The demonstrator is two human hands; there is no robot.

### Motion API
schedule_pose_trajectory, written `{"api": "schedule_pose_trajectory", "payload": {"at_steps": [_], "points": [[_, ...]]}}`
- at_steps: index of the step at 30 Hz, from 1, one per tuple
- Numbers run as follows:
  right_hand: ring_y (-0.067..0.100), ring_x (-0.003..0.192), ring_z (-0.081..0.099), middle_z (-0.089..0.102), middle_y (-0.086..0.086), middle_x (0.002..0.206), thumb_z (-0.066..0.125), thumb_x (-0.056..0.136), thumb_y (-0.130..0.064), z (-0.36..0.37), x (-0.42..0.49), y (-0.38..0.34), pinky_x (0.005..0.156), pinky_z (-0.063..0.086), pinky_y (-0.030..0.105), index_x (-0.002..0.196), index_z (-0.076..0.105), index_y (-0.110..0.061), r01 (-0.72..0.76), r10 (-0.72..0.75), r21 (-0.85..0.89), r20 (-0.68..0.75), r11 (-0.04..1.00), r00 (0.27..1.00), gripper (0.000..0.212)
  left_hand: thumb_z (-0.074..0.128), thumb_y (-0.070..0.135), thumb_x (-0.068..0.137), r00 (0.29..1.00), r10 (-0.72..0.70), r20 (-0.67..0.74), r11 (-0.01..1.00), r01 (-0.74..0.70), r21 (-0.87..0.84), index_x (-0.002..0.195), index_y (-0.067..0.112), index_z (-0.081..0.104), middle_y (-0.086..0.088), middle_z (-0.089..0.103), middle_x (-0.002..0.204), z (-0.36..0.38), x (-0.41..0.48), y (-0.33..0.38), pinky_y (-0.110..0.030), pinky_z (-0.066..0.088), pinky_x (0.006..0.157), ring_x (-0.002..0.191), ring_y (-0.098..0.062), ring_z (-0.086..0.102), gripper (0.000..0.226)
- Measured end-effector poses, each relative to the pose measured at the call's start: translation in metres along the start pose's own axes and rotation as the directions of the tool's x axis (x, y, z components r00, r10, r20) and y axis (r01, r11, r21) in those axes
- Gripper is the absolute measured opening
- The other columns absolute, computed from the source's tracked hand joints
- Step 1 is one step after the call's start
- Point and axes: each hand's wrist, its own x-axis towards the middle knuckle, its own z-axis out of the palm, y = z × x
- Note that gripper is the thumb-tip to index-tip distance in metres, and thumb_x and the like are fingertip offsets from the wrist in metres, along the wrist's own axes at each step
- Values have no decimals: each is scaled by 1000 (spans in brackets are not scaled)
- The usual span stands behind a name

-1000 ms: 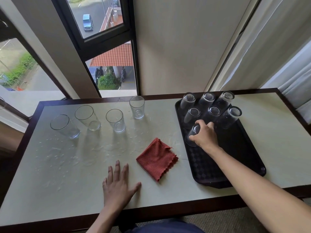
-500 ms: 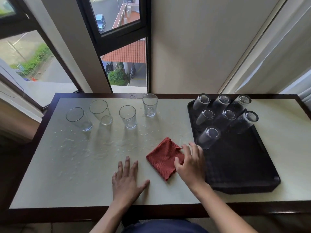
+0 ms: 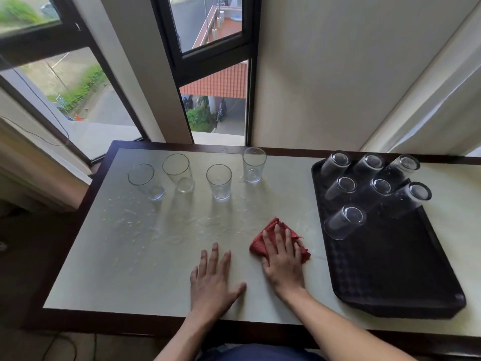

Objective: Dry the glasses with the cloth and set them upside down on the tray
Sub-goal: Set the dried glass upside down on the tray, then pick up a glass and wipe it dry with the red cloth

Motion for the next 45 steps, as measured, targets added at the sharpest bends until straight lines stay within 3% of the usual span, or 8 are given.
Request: {"api": "schedule_pose_trajectory", "payload": {"at_steps": [5, 9, 15, 21, 30, 36, 40, 45], "points": [[42, 109, 67, 68, 20, 122, 41, 85, -34, -10, 11, 6, 86, 54, 57, 116, 70, -4, -29, 41, 152, -71, 988, 997, 51, 49, 68, 87, 1000, -21, -5, 999, 21, -34, 158, 39, 9, 3, -14, 169, -5, 3, 3, -45, 14, 121, 156, -27, -6, 87], [41, 123, 56, 57, 22, 138, 34, 91, -41, -37, 13, 12, 102, 43, 45, 138, 56, -12, -159, 168, 374, 7, 914, 986, 59, 64, 50, 87, 986, -93, -138, 959, 52, -278, 151, 27, 32, -1, 31, 155, -35, 25, 9, -37, 31, 112, 142, -24, 29, 75], [26, 61, 53, 59, 7, 68, 51, 100, -19, -70, 13, 21, 64, 45, 42, 102, 65, -7, -156, 265, 718, -41, 679, 964, 19, 80, 29, 81, 931, -241, -275, 741, -7, -671, 150, 10, 31, -11, 36, 152, -105, 84, 23, -36, 30, 114, 141, -29, 35, 86], [15, 57, 50, 56, -2, 63, 52, 100, -13, -81, 3, 23, 57, 41, 31, 81, 61, -15, -139, 346, 890, -23, 435, 938, 21, 85, 29, 77, 905, -342, -252, 637, 27, -770, 154, 8, 24, -13, 31, 158, -146, 133, 31, -37, 29, 116, 145, -30, 34, 100], [32, 65, 60, 65, 17, 79, 47, 103, -16, -96, -10, 19, 64, 51, 45, 96, 66, -18, -134, 331, 988, 99, 83, 938, 20, 89, 25, 73, 907, -290, -304, 563, -95, -821, 123, 14, 52, -1, 62, 128, -136, 127, 21, -25, 38, 92, 120, -18, 56, 63], [35, 78, 64, 70, 19, 94, 43, 104, -16, -115, -16, 1, 77, 54, 59, 110, 64, -16, -114, 335, 990, 134, -79, 933, 22, 88, 22, 75, 966, -139, -217, 259, -176, -950, 114, 19, 60, -2, 69, 110, -131, 57, 23, -25, 49, 79, 99, -16, 66, 48], [25, 98, 67, 73, 4, 112, 44, 104, -18, -128, -26, -20, 91, 52, 44, 129, 60, -23, -16, 210, 1000, 12, 19, 978, 30, 83, 41, 69, 996, -38, -80, 20, -79, -997, 125, 17, 62, -5, 72, 107, -118, 16, 40, -31, 53, 79, 93, -15, 71, 65], [-13, 120, 50, 44, -14, 151, 43, 97, -41, -124, -54, -48, 91, 40, 5, 153, 23, -43, 231, -102, 820, -209, 523, 973, 60, 71, 58, 78, 1000, -27, -8, -261, -15, -965, 136, 8, 48, -10, 69, 126, -110, -11, 63, -39, 59, 80, 110, -24, 68, 81]]}}
